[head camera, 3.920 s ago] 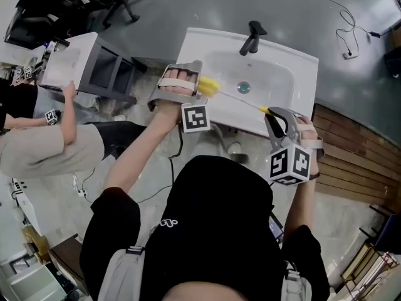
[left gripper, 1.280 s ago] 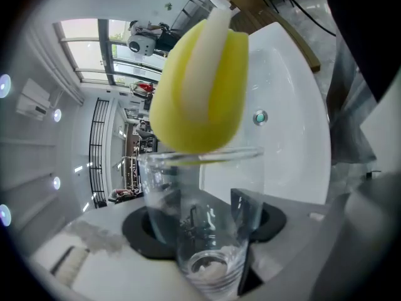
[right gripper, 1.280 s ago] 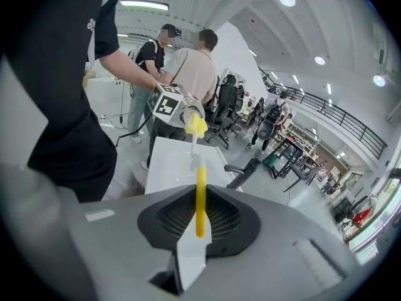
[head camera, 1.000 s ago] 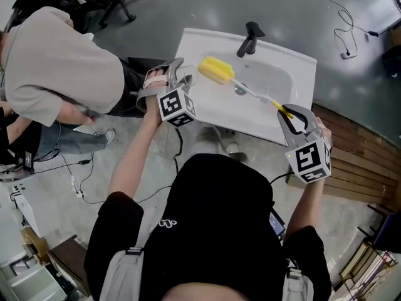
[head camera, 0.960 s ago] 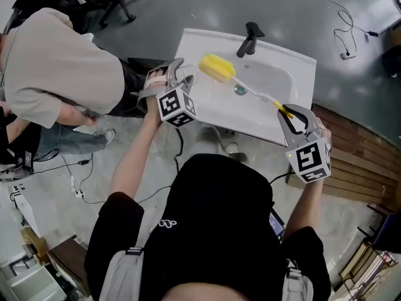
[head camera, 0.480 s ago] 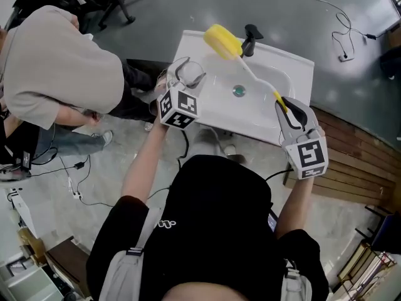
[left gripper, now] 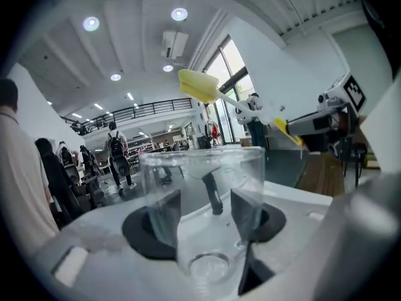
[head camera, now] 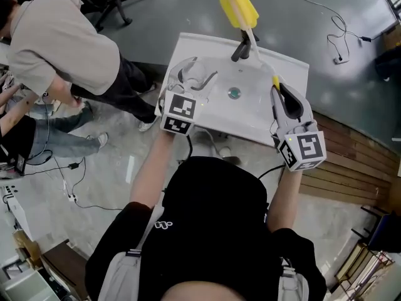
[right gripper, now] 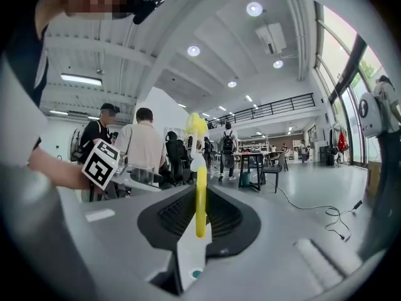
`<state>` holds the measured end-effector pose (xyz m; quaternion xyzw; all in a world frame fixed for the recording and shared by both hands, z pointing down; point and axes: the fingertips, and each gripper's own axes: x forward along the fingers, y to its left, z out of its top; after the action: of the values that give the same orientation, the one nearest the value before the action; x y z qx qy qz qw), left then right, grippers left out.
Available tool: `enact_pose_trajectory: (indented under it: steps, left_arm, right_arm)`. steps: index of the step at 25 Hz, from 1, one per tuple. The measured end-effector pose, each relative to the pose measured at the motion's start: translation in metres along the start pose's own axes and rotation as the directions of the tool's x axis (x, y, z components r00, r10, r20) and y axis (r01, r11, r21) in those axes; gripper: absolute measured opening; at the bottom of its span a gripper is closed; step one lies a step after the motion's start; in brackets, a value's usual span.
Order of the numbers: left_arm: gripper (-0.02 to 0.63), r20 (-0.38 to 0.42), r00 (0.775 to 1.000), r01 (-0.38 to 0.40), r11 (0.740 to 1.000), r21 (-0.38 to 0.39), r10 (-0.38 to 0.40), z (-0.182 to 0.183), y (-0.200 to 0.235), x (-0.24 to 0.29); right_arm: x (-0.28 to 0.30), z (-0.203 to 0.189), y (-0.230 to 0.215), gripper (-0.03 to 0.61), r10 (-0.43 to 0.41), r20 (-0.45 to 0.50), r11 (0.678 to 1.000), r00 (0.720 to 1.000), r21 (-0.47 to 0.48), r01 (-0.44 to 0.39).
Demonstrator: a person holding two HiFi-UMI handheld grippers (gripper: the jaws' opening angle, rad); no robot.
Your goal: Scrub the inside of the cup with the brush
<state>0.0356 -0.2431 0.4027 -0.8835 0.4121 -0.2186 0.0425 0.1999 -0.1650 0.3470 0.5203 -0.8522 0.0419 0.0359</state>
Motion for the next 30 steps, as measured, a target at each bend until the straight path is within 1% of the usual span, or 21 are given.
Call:
enact_pose_trajectory:
  steps: [3,5,8,12,20,25,30]
  left_arm:
    - [0.278,0.042,0.999,0.009,0.997,-0.082,-0.006,0.009,-0.005,0.000]
    - [0.278,0.060,0.998,0.012,0.993,-0.117,-0.005,0.013,-0.008,0.001]
    - [0.278,0.077,0.997,0.006,0.989,-0.147,0.005,0.017,-0.010,-0.003]
    - [0.278,0.089,0.996,-0.003,0.984,-0.176,0.019,0.017,-0.009,-0.011]
    - [0.278,0.096,0.994,-0.024,0.979,-0.201,0.044,0.013,-0.008,-0.017]
    - [0.278,0.093,0.995,-0.020,0.979,-0.204,0.040,0.010,-0.010,-0.018]
    - [0.278,0.107,0.994,-0.013,0.977,-0.212,0.037,0.012,-0.009,-0.017]
  right_arm:
    - [0.006,0.007,-0.002,0.049,-0.013,0.045,0.999,0.999,0.045,0.011]
    - [0.008,0.008,-0.003,0.049,-0.026,0.062,0.998,0.998,0.066,0.022]
    - [0.009,0.009,-0.004,0.049,-0.045,0.081,0.994,0.996,0.102,0.037]
    - [0.008,0.010,-0.001,0.048,-0.050,0.105,0.988,0.993,0.148,0.034]
    - [0.009,0.008,0.002,0.049,-0.052,0.116,0.985,0.992,0.169,0.032]
    - [0.009,0.006,0.004,0.049,-0.059,0.114,0.983,0.992,0.180,0.037]
    - [0.009,0.005,0.004,0.049,-0.073,0.111,0.982,0.991,0.183,0.051]
